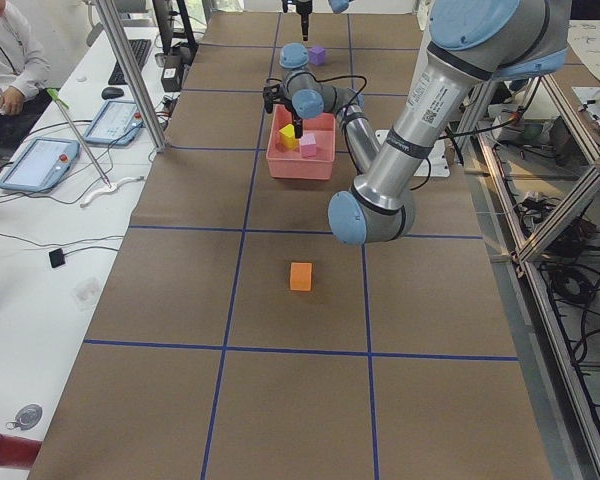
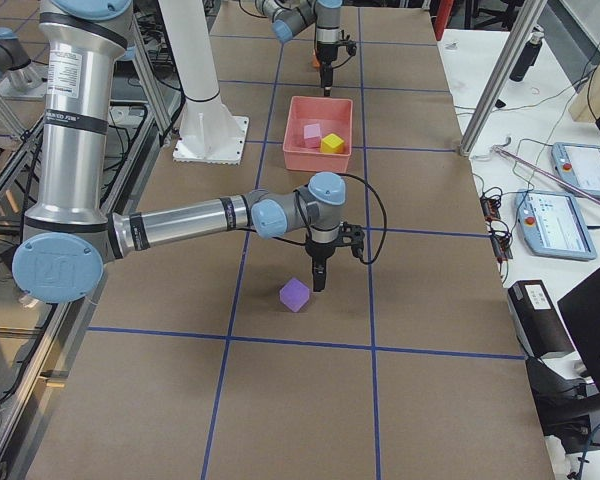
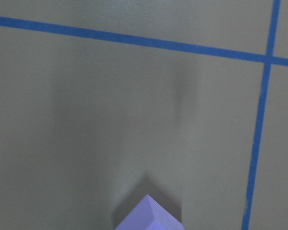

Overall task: Place blocks into pink bin with both arms
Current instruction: 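Carry the light pink cube with the left gripper into the bin and release, then grasp the purple cube with the right gripper while the left gripper withdraws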

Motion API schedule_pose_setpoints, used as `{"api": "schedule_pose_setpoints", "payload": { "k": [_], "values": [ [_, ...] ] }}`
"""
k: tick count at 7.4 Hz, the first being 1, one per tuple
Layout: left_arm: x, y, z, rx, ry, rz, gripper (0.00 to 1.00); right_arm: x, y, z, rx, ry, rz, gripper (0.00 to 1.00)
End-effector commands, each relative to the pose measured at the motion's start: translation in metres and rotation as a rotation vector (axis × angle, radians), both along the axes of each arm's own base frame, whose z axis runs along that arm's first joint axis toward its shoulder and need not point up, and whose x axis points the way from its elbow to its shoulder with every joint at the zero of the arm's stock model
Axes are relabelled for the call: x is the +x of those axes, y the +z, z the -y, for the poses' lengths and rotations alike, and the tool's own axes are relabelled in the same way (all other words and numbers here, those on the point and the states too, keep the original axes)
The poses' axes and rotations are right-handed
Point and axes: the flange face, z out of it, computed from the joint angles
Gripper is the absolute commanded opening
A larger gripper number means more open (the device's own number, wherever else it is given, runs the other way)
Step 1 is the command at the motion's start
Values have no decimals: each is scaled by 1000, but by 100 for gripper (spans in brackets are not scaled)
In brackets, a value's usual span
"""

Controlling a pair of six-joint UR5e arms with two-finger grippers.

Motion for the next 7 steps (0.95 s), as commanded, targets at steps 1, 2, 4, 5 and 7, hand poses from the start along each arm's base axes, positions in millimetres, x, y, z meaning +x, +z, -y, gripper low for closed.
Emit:
{"api": "schedule_pose_setpoints", "payload": {
  "k": [1, 2, 4, 5, 7],
  "values": [
    [-103, 80, 19, 165, 111, 101, 100, 14, 20, -30, -57, 253, 78, 100],
    [-138, 112, 34, 210, 149, 115, 100, 19, 43, -43, -66, 335, 128, 100],
    [-204, 181, 52, 320, 217, 181, 100, 17, 57, -52, -113, 454, 195, 100],
    [-223, 196, 58, 342, 224, 198, 100, 9, 56, -54, -131, 465, 204, 100],
    [-227, 198, 57, 338, 221, 201, 100, -15, 53, -58, -147, 497, 193, 100]
  ]
}}
